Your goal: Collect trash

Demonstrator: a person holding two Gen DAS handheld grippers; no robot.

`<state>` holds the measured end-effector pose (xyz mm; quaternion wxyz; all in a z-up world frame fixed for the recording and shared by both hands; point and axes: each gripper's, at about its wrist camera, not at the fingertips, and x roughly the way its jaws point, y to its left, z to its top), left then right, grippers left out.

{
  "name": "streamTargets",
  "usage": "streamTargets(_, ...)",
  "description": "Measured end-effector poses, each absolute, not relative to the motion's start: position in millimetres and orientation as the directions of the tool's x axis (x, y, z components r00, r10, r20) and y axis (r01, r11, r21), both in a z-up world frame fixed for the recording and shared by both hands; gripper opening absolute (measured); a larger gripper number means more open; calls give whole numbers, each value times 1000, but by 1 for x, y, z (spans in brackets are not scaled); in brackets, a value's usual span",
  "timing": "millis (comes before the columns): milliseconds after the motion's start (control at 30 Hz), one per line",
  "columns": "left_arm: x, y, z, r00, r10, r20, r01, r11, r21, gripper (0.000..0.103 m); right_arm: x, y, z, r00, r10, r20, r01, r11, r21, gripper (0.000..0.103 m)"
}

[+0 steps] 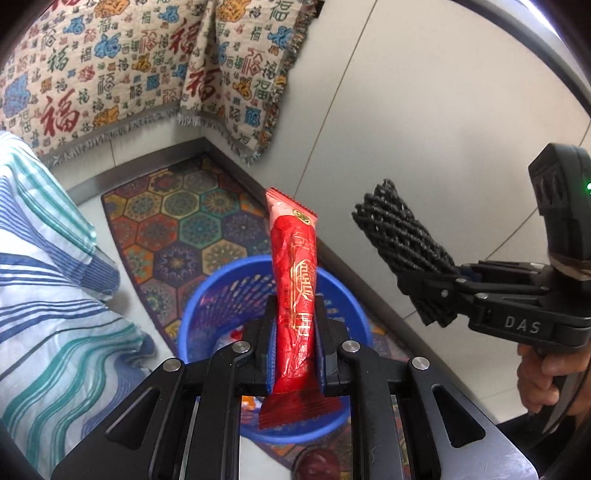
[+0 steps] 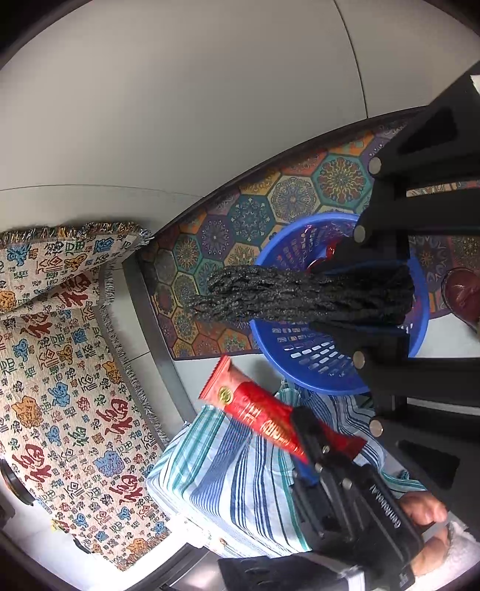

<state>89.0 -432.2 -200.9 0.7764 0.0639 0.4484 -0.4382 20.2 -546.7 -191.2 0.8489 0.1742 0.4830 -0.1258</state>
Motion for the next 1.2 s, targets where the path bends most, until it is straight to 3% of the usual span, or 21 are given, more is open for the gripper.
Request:
streamTargets(100, 91, -438, -209, 211, -618, -757, 744, 604, -286, 17, 23, -549, -193, 508, -46, -860, 396, 899, 186, 28)
streamTargets(200, 92, -442, -218, 205, -615, -761, 745, 602, -287, 31, 24, -553, -195, 514, -34, -857, 412, 886, 212, 41)
streamTargets(267, 95, -444, -222, 206, -615, -761, 746, 602, -285, 39, 25, -556, -196, 516, -31, -856, 424, 878, 224, 42)
streamTargets(500, 101, -441, -220, 215, -620, -755, 731, 614, -296, 46, 28, -558, -190, 526, -38, -850, 424, 878, 223, 44)
streamTargets(767, 97, -409, -179, 250, -617, -746, 680, 661, -318, 46, 33, -538, -157, 584, -117, -803, 384, 912, 146, 44)
streamTargets(933, 91, -347, -129, 291, -597, -748, 637, 704, -315, 65, 42, -485, -120, 668, -143, -730, 278, 958, 67, 53)
streamTargets(1067, 110, -281, -97, 428, -501, -752, 556, 802, -218, 75, 56, -430, -110, 703, -50, -710, 146, 986, 76, 54)
streamTargets(1133, 134, -250, -89, 498, -425, -756, 468, 865, -178, 82, 65, -400, -109, 700, 0, -714, 66, 996, 65, 54)
streamTargets(1200, 171, -221, -83, 561, -335, -757, 333, 929, -164, 82, 73, -373, -110, 694, 38, -719, -10, 999, 44, 54)
